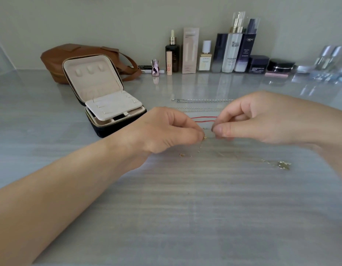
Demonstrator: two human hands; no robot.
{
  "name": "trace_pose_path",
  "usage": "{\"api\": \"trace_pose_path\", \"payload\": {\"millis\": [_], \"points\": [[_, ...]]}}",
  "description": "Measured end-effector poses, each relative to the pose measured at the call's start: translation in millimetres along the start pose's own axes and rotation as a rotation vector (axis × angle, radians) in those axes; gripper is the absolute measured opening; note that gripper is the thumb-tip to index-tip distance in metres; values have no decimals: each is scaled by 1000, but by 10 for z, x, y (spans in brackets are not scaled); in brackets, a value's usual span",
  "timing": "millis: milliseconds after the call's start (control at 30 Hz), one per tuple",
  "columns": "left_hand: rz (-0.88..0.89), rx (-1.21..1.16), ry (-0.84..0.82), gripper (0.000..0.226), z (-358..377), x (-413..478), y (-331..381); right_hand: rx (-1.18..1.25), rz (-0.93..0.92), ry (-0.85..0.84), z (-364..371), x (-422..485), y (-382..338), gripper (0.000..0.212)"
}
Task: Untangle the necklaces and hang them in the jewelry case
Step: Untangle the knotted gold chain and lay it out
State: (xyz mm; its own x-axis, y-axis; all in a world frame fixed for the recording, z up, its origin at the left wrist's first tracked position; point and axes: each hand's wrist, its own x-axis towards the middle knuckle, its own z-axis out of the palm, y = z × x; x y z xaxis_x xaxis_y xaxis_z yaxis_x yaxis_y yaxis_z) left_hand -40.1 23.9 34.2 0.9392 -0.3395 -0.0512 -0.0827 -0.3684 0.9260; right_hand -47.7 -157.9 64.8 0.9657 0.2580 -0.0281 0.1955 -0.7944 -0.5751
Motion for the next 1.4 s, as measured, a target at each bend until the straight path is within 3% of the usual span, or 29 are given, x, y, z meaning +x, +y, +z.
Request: {"api": "trace_pose_path", "payload": {"millis": [100, 200, 400, 567, 800, 1133, 1400], "points": [[0, -12, -8, 12, -9, 11, -9, -262, -42, 44, -61, -16, -109, 13], [-6, -29, -22, 9, -21, 25, -18, -340, -168, 120, -30, -33, -150, 11], [5, -61, 0, 11, -29, 50, -52, -144, -402, 267, 140, -88, 3, 18], [26, -72, -7, 6, 21, 44, -76, -40, -470, 381, 370, -54, 122, 12], [36, -101, 41, 12, 61, 38, -70, -23, -439, 401, 395, -50, 142, 16], [31, -67, 57, 12, 71, 42, -74, 109, -371, 348, 396, -36, 140, 4], [24, -55, 68, 14, 64, 45, -76, 197, -308, 335, 356, -45, 101, 17]]}}
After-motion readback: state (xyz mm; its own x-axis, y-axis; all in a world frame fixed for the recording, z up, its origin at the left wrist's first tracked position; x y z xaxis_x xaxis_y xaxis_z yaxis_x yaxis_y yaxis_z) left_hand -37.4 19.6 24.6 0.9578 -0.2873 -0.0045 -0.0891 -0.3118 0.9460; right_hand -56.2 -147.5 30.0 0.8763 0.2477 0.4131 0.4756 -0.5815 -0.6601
